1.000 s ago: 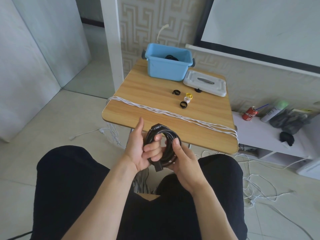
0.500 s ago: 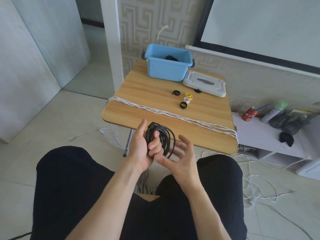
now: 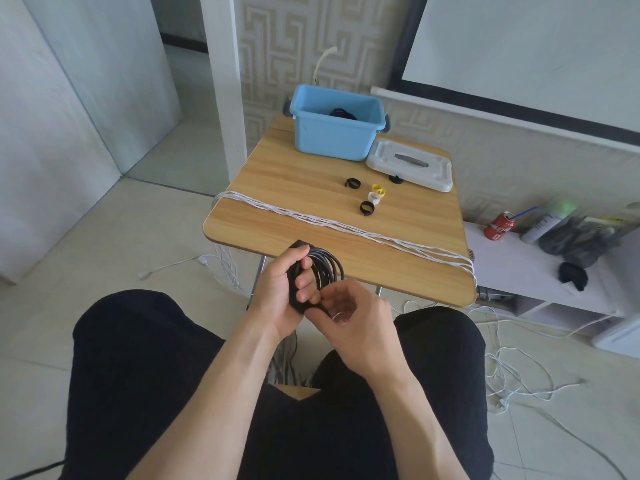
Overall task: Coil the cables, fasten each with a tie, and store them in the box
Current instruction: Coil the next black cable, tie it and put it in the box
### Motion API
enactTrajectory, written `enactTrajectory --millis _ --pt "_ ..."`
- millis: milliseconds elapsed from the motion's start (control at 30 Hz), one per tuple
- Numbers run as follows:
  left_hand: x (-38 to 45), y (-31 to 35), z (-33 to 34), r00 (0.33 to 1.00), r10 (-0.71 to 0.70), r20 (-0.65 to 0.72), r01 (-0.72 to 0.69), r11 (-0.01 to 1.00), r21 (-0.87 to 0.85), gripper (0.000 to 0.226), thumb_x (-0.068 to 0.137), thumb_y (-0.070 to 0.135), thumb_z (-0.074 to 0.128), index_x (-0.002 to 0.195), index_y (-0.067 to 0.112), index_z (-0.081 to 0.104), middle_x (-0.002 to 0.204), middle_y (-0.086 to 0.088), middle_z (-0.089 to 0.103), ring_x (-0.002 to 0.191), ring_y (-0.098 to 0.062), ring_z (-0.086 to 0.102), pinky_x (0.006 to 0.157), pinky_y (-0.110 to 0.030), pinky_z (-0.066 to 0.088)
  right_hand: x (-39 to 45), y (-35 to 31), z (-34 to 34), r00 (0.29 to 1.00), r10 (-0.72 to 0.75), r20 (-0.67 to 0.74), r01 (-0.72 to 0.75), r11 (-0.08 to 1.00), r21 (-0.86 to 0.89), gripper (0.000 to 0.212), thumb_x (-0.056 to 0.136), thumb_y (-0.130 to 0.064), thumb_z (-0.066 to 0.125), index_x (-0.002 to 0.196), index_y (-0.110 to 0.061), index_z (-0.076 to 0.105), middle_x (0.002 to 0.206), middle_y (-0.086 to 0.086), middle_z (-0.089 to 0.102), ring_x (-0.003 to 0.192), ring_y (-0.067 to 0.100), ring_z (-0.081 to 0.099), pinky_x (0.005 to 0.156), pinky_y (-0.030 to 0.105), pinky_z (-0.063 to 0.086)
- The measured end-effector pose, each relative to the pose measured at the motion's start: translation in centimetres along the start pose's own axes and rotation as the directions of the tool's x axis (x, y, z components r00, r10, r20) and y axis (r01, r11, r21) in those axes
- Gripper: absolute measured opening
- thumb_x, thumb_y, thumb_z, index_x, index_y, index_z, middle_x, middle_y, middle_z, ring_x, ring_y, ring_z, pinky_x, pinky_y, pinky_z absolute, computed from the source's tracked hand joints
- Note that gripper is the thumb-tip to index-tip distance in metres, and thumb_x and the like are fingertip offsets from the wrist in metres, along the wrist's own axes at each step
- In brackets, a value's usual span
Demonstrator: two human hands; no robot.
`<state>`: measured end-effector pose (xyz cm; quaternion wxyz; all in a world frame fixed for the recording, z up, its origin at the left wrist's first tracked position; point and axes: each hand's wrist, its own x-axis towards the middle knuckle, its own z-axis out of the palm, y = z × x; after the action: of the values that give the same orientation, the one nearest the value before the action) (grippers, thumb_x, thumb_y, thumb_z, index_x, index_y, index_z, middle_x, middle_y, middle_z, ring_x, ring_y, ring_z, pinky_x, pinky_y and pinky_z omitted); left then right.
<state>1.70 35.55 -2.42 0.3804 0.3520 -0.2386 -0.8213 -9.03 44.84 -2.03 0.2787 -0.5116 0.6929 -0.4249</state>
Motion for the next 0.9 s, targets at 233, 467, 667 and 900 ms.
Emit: enactTrajectory --millis 233,467,667,900 --pt "0.2 0.3 -0.6 0.997 0.051 -0.054 -0.060 0.981 -0.183 0.027 0.096 0.025 0.052 0.071 0.015 0.049 0.048 0.008 0.034 0.038 -0.008 0.033 0.045 -0.021 0.034 0.1 0.0 -1.0 0.985 0.026 0.173 -0.049 0.991 0.126 0.020 0.081 -0.021 0.085 0.100 -0.021 0.077 0.083 -0.006 0.074 0.076 0.007 0.068 0.071 0.020 0.055" --pt "0.3 -0.7 -0.2 0.999 -0.008 -0.034 -0.002 0.965 -0.262 0.024 0.096 0.025 0.053 0.078 0.009 0.056 0.050 0.007 0.042 0.039 -0.007 0.039 0.043 -0.019 0.036 0.7 1.4 -3.6 0.935 0.033 0.354 -0.090 0.985 0.147 0.013 0.085 -0.019 0.082 0.096 -0.025 0.079 0.090 0.000 0.076 0.087 0.021 0.072 0.083 0.036 0.060" --pt "0.6 -0.3 -1.4 0.983 -0.081 0.165 0.119 0.965 -0.235 0.030 0.091 0.026 0.053 0.064 0.014 0.053 0.037 0.010 0.033 0.028 -0.004 0.028 0.035 -0.019 0.027 0.8 2.7 -3.5 0.976 0.108 0.190 -0.130 0.986 0.108 0.033 0.081 -0.029 0.080 0.111 -0.031 0.065 0.114 -0.009 0.065 0.100 0.005 0.065 0.086 0.038 0.058" --pt "0.2 -0.6 -1.4 0.867 -0.259 0.427 0.339 0.933 -0.122 0.025 0.087 0.027 0.045 0.081 0.004 0.056 0.048 0.007 0.038 0.036 -0.008 0.035 0.042 -0.024 0.030 2.1 1.6 -0.1 0.948 0.296 0.113 -0.311 0.802 0.510 0.041 0.093 -0.049 0.067 0.123 -0.021 0.065 0.114 0.006 0.074 0.106 0.022 0.072 0.097 0.046 0.056"
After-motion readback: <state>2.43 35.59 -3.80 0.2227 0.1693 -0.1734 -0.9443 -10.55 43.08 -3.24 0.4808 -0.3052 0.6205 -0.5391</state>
